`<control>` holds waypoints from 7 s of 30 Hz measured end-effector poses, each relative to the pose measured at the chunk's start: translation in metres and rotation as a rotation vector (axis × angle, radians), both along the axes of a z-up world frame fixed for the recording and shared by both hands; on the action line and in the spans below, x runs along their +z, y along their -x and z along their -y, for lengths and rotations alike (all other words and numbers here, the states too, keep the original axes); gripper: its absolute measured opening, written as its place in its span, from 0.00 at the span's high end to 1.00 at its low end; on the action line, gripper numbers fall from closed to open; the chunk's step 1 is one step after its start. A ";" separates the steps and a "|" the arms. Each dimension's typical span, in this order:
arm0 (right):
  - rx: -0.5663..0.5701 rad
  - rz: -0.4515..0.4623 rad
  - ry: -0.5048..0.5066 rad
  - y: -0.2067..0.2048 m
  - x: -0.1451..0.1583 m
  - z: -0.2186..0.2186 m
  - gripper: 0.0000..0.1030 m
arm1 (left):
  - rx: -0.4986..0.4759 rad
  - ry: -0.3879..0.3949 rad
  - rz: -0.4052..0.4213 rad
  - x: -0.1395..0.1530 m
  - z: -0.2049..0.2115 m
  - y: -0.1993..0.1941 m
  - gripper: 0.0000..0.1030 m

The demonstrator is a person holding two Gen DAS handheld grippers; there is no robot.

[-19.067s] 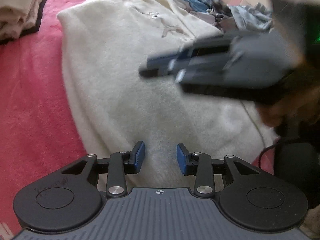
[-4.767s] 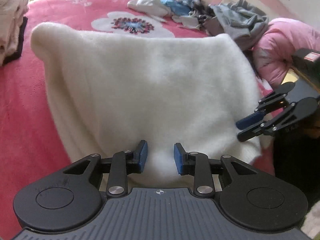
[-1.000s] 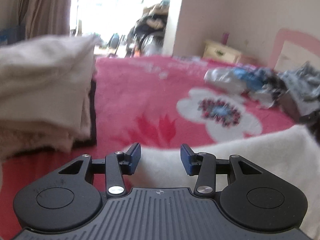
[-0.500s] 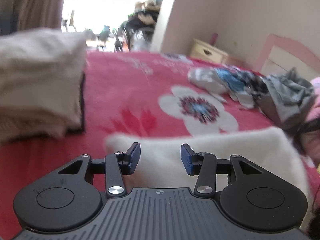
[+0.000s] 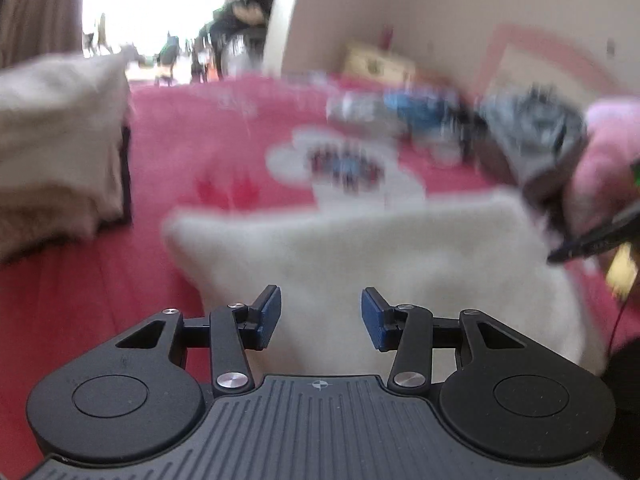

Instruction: Fold clothes

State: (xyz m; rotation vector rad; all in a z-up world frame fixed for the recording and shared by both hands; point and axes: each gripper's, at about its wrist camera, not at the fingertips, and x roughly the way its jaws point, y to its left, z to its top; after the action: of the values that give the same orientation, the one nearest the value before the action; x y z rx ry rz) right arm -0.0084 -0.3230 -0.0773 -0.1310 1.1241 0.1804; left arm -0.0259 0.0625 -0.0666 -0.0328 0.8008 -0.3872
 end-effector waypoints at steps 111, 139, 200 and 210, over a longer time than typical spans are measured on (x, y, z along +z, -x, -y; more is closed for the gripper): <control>0.226 -0.060 -0.185 0.068 -0.006 -0.187 0.65 | 0.153 -0.124 -0.205 -0.001 0.065 0.014 0.52; 0.263 -0.048 -0.111 0.071 -0.007 -0.199 0.64 | 0.156 -0.117 -0.209 -0.002 0.064 0.013 0.52; 0.505 0.138 -0.144 0.101 -0.022 -0.289 0.07 | 0.150 0.653 -0.437 -0.039 -0.076 0.019 0.41; 0.428 0.193 -0.011 0.105 -0.030 -0.310 0.11 | 0.078 0.750 -0.425 -0.015 -0.054 0.016 0.41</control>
State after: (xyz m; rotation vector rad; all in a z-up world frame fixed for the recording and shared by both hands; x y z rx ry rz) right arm -0.1132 -0.0132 -0.1068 -0.3718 0.8917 0.5434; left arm -0.0417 0.1163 -0.0818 -0.8680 1.0280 -0.5993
